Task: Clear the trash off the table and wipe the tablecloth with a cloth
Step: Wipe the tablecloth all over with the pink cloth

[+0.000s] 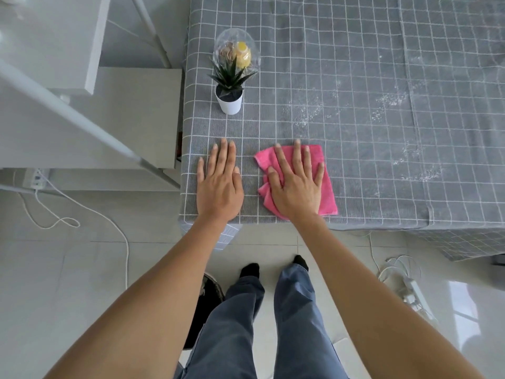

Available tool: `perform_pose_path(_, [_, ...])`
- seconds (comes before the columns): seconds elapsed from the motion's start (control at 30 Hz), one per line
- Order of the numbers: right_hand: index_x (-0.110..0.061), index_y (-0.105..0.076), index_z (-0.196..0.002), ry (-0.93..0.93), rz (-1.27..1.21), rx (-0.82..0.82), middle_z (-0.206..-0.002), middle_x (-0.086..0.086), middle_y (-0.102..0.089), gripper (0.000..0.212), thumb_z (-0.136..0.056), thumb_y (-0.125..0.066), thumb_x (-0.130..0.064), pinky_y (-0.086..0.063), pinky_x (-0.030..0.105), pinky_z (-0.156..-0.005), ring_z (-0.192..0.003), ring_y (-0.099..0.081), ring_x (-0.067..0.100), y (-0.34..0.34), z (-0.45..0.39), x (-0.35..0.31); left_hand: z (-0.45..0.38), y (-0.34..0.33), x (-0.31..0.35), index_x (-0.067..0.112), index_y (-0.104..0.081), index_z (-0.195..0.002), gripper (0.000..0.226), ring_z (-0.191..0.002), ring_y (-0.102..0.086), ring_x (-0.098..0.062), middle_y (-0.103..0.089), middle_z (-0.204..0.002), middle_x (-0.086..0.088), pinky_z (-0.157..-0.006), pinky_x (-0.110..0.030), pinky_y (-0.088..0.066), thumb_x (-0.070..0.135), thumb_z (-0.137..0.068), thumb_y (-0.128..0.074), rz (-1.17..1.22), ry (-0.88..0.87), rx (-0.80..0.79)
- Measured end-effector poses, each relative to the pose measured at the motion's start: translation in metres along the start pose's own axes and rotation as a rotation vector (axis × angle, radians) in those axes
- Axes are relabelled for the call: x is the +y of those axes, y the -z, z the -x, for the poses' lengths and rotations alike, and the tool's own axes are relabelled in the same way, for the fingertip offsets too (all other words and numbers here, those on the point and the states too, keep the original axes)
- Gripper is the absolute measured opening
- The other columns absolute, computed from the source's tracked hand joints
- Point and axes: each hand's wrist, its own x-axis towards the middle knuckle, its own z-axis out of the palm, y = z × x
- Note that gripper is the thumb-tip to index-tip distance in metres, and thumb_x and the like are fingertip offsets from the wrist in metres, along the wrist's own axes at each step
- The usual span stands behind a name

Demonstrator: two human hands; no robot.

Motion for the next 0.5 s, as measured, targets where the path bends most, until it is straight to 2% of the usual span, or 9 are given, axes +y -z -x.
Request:
perform_pose_path(0.1, [-0.045,0.0,-0.15,0.139,0.079,-0.023,-0.161,-0.006,0.009,0.055,-0.098,-0.013,-0.058,0.008,0.048,-0.118,-0.147,0.012,0.015,0.014,-0.005,0.04,-0.001,0.0,-0.001,0.02,-0.002,-0.153,0.055,-0.147,0.003,-0.011,-0.001,-0.16,0.005,-0.12,-0.041,0.001,0.031,-0.099,-0.009,0.014,0.001,-0.007])
perform_pose_path(0.17, [-0.045,0.004,-0.149,0.101,0.105,-0.024,-0.16,-0.006,0.012,0.056,-0.097,-0.007,-0.061,0.009,0.047,-0.118,-0.146,0.014,0.015,0.026,-0.011,0.073,-0.001,0.0,-0.001,0.021,-0.001,-0.152,0.056,-0.147,0.004,-0.011,0.0,-0.16,0.005,-0.12,-0.041,0.001,0.032,-0.098,-0.006,0.0,-0.008,-0.014])
perform_pose_path(0.33, [-0.043,-0.002,-0.15,-0.218,0.022,0.053,-0.162,-0.001,0.005,0.054,-0.098,-0.009,-0.057,0.009,0.048,-0.118,-0.148,0.009,0.018,0.039,-0.016,0.113,-0.006,-0.001,0.005,0.02,0.0,-0.152,0.055,-0.147,0.007,-0.011,0.002,-0.16,0.004,-0.118,-0.04,0.008,0.033,-0.099,-0.008,-0.005,0.024,-0.026])
perform_pose_path(0.4, [-0.043,-0.004,-0.151,-0.366,-0.06,0.123,-0.162,0.0,0.004,0.054,-0.099,-0.01,-0.055,0.008,0.049,-0.118,-0.148,0.008,0.018,0.034,-0.016,0.101,-0.017,-0.001,0.014,0.02,0.0,-0.152,0.055,-0.147,0.008,-0.011,0.005,-0.16,0.004,-0.117,-0.04,0.01,0.033,-0.099,-0.008,0.015,0.014,-0.037])
perform_pose_path(0.5, [-0.039,-0.003,-0.152,-0.547,-0.179,0.192,-0.162,0.001,0.007,0.055,-0.099,-0.01,-0.054,0.009,0.052,-0.117,-0.148,0.011,0.019,0.025,-0.019,0.071,-0.04,-0.001,0.033,0.021,0.004,-0.151,0.053,-0.146,0.011,-0.011,0.008,-0.159,0.004,-0.118,-0.039,0.011,0.035,-0.101,-0.008,0.055,-0.101,-0.082])
